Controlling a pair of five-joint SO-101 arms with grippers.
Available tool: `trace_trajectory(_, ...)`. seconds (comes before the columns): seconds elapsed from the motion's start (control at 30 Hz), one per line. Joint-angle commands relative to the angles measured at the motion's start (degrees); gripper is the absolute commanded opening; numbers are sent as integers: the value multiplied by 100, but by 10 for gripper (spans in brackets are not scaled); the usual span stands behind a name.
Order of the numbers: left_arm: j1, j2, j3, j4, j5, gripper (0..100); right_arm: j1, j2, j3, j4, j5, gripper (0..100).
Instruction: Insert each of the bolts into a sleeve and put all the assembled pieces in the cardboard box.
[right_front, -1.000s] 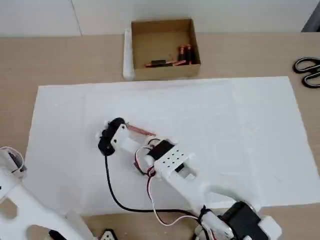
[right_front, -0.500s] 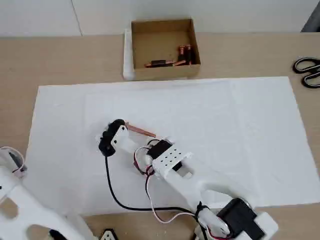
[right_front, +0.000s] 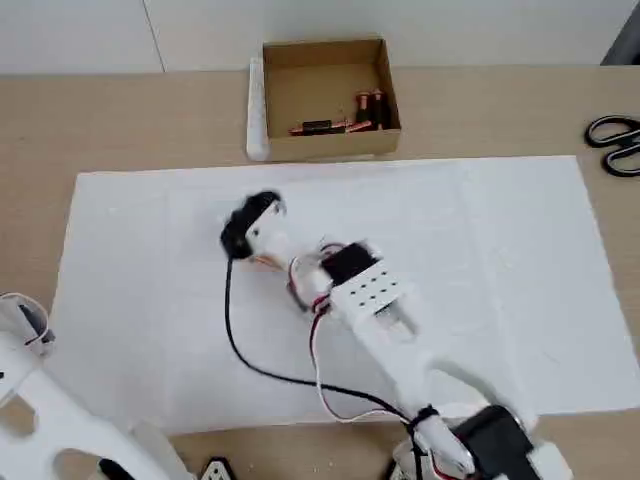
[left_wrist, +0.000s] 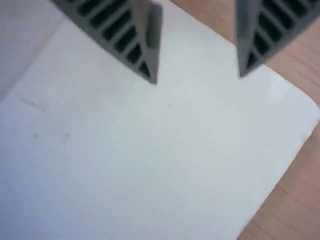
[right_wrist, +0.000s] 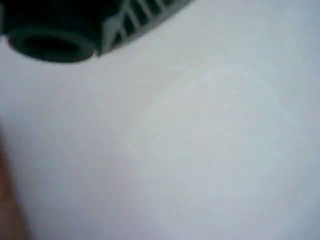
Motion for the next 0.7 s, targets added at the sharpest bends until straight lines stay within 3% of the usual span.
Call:
trace_trajectory(0.0,9,-9,-40,0,44,98,576,-453,-703,268,-457,50)
trace_trajectory(0.3,9,-9,-31,0,44,97,1701,295,-844,-92,-1565,50)
trace_trajectory(0.5,9,-9,-31,0,44,97,1947,1077,-870,-409,-1846,56)
trace_trajectory(0.67,9,-9,-31,0,44,97,1938,1473,-1178,-101,-1846,137)
